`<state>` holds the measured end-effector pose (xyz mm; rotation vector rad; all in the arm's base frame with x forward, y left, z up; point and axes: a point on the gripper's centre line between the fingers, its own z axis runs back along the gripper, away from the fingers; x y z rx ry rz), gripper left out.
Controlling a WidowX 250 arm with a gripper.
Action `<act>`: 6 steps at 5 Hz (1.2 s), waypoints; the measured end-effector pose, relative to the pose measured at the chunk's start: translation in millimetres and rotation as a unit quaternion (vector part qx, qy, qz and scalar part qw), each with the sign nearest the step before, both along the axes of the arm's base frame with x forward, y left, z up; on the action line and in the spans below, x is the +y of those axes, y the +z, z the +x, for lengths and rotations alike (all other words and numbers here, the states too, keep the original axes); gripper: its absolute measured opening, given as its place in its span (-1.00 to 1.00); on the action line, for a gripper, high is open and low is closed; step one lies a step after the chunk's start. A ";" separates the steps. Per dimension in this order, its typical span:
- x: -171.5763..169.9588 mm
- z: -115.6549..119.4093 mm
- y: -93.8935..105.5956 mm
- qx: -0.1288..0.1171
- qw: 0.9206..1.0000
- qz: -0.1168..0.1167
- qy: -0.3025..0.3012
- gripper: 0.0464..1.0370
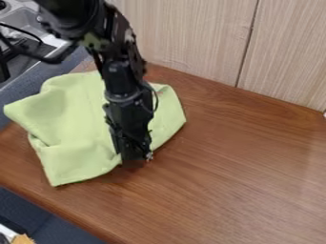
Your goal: Unfold the cloth from left to right
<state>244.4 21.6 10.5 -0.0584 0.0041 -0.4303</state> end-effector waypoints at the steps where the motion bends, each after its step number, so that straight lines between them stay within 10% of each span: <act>1: 2.2 -1.4 -1.0 -0.003 1.000 0.007 0.014 -0.16; 3: 3.5 -2.1 30.2 -0.030 0.999 0.018 0.011 0.91; 6: 14.8 -1.2 102.9 -0.129 0.992 0.007 0.010 0.93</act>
